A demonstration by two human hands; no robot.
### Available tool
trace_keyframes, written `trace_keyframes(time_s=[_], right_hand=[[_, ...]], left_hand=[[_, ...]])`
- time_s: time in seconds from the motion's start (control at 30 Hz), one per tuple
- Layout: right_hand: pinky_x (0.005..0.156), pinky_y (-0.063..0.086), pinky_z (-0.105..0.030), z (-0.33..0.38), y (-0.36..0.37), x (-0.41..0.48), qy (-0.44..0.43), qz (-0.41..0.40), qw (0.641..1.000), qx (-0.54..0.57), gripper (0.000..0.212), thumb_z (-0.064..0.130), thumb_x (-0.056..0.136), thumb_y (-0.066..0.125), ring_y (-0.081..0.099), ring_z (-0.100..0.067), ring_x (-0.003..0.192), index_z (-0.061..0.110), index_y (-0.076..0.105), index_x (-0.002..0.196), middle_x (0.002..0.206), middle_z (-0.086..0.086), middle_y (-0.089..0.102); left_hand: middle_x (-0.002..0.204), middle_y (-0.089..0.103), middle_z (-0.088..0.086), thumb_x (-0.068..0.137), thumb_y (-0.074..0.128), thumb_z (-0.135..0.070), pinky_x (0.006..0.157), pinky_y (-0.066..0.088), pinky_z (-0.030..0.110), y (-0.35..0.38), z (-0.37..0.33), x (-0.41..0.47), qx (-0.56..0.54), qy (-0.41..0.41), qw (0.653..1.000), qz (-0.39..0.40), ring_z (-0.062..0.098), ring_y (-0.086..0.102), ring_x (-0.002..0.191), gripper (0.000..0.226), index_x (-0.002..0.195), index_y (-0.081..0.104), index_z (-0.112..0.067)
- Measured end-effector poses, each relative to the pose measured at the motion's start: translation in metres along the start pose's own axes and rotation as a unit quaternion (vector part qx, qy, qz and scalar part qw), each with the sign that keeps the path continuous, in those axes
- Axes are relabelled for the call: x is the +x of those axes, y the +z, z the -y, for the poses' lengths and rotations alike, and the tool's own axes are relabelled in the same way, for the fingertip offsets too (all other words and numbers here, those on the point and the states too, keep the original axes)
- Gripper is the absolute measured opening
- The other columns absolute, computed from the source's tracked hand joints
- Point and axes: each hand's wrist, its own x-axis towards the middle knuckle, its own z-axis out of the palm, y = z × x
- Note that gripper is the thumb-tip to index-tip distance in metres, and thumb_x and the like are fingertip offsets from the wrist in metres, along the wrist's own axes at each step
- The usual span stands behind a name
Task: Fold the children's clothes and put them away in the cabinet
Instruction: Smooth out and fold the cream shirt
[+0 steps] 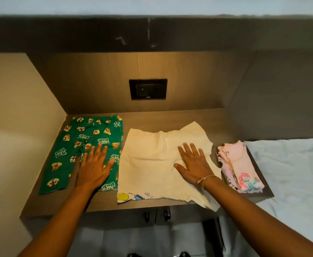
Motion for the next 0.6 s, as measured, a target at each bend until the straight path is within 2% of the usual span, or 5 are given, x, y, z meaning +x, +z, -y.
trace_keyframes(time_s=[0.2, 0.3, 0.4, 0.5, 0.6], right_hand=[[0.119, -0.009, -0.047, 0.014, 0.005, 0.022, -0.035, -0.005, 0.999, -0.012, 0.077, 0.068, 0.09, 0.014, -0.015, -0.024, 0.148, 0.027, -0.002, 0.154, 0.162, 0.0, -0.012], [0.119, -0.01, -0.04, 0.009, -0.001, 0.02, -0.039, -0.019, 0.998, 0.039, 0.071, 0.064, 0.095, 0.017, -0.011, -0.021, 0.149, 0.027, 0.003, 0.154, 0.162, 0.002, -0.007], [0.116, -0.009, -0.034, -0.012, -0.006, 0.011, -0.033, -0.04, 0.998, 0.03, 0.066, 0.06, 0.097, 0.014, -0.007, -0.02, 0.149, 0.027, 0.005, 0.154, 0.161, 0.005, -0.004], [0.117, -0.009, -0.035, -0.038, -0.003, 0.003, -0.044, -0.018, 0.999, -0.014, 0.077, 0.067, 0.088, -0.001, -0.01, -0.021, 0.149, 0.027, -0.001, 0.153, 0.159, 0.007, -0.01], [0.118, -0.002, -0.036, -0.044, -0.006, 0.003, -0.038, -0.005, 0.999, 0.009, 0.073, 0.065, 0.092, 0.006, -0.005, -0.02, 0.149, 0.027, 0.004, 0.154, 0.162, 0.004, -0.003]], left_hand=[[0.16, 0.012, 0.013, 0.087, 0.007, -0.069, 0.12, 0.008, 0.05, -0.022, 0.031, 0.004, -0.019, -0.055, 0.997, -0.046, 0.029, 0.005, 0.148, 0.088, 0.151, 0.021, -0.009], [0.16, 0.007, 0.006, 0.094, 0.021, -0.057, 0.12, 0.003, 0.045, -0.027, -0.033, 0.005, -0.049, 0.036, 0.995, -0.079, 0.024, 0.0, 0.149, 0.072, 0.152, 0.014, -0.015], [0.16, -0.002, 0.0, 0.095, 0.014, -0.058, 0.12, -0.005, 0.042, -0.008, -0.08, 0.003, -0.043, 0.138, 0.989, -0.018, 0.02, -0.008, 0.148, 0.069, 0.153, 0.007, -0.021], [0.16, -0.004, -0.004, 0.095, 0.007, -0.06, 0.12, -0.004, 0.042, 0.012, -0.073, 0.0, -0.022, 0.135, 0.99, 0.021, 0.019, -0.008, 0.149, 0.069, 0.153, 0.003, -0.024], [0.16, 0.001, -0.006, 0.097, 0.016, -0.059, 0.121, 0.005, 0.044, 0.011, -0.063, 0.001, -0.035, 0.126, 0.991, 0.025, 0.018, -0.002, 0.149, 0.066, 0.153, 0.01, -0.025]])
